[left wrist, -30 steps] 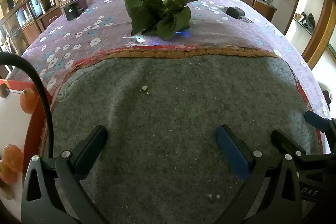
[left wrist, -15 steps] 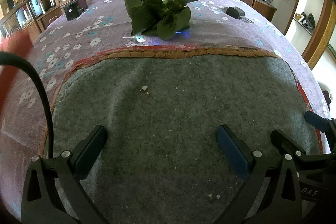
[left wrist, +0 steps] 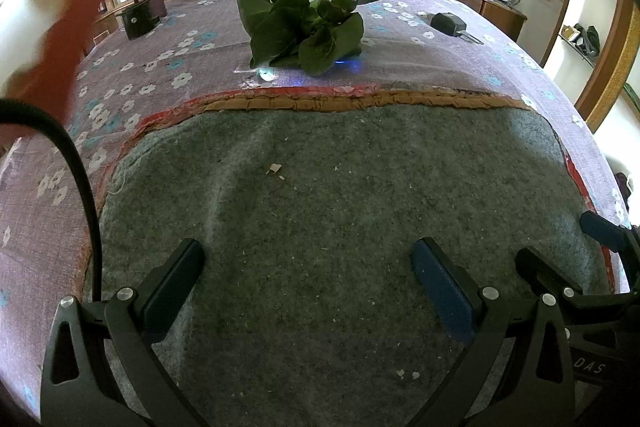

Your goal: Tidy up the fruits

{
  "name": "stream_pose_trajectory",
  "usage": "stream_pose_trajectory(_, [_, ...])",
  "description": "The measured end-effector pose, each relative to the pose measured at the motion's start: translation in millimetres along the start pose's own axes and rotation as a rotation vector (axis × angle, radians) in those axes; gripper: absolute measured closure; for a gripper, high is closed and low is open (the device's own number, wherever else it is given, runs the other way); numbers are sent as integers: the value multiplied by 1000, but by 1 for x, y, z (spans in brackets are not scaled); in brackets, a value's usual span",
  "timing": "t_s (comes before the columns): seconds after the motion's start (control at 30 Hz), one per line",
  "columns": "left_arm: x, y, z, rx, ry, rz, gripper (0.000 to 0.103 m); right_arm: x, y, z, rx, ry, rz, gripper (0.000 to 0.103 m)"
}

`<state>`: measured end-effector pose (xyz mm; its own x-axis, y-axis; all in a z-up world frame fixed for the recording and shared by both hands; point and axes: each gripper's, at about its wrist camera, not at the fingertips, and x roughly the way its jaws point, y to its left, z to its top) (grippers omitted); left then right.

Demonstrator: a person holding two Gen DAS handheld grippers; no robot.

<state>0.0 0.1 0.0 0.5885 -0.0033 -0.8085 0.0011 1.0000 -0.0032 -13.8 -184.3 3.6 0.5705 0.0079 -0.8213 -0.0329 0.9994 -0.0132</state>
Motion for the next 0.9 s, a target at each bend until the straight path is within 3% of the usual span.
stream_pose_trajectory(0.9, [-2, 2, 1, 2, 2, 0, 0, 1, 0, 0, 0, 0, 0, 0])
